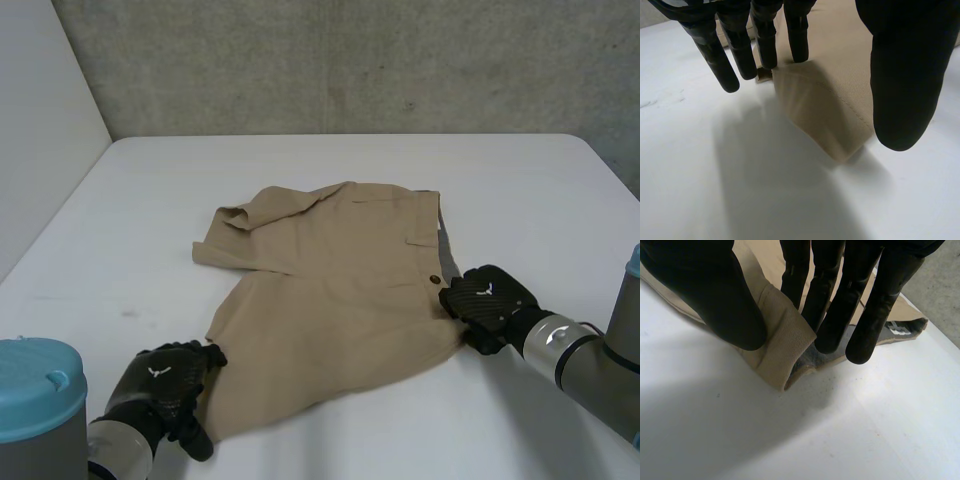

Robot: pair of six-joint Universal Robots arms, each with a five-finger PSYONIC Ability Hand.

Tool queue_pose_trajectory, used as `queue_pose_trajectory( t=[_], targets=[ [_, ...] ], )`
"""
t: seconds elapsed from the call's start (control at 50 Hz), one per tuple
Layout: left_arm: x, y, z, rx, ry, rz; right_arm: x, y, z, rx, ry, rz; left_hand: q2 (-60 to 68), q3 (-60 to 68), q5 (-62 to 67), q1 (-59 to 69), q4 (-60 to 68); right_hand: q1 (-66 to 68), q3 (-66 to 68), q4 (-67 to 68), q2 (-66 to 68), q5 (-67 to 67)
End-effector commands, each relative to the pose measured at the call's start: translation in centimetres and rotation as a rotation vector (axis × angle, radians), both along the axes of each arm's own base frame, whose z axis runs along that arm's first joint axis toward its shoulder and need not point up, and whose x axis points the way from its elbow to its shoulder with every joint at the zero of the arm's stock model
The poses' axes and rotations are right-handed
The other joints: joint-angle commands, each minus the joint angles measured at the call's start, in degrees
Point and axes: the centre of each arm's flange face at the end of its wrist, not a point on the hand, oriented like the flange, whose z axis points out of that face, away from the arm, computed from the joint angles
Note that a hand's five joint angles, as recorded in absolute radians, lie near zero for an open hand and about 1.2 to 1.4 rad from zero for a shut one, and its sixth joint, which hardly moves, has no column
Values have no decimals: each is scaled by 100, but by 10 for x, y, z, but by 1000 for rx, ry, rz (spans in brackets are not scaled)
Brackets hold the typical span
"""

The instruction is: Fold the shorts.

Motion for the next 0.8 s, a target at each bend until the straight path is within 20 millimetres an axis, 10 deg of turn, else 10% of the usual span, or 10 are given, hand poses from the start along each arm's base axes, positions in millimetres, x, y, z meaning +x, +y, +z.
queue_pose_trajectory(
  t=[0.02, 0.36, 0.5, 0.58, 0.8],
  targets=[
    [-2, -6, -2, -39, 23, 6, 0, -1, 3, -5, -8, -9, 1025, 1041, 1035, 983, 1042, 3032, 1272, 1194, 1258, 1582],
    [-8, -13, -14, -47, 28, 0, -2, 1, 2, 33, -27, -40, 2287, 2304, 2297, 2245, 2304, 3032, 1272, 1194, 1258, 1582],
    [-11, -19, -17, -83, 39, -3, -5, 0, 12, 12, -30, -79, 5881, 5897, 5890, 5839, 5898, 3032, 1272, 1194, 1258, 1582],
    [-13, -22, -12, -111, 51, -4, -8, 1, 20, -6, -7, -114, 5886, 5902, 5895, 5844, 5903, 3032, 1272, 1194, 1258, 1582],
    [-18, -24, 78, -373, 118, -69, -16, 27, 87, -43, 16, -156, 5886, 5902, 5895, 5844, 5903, 3032, 1272, 1194, 1258, 1582]
  ],
)
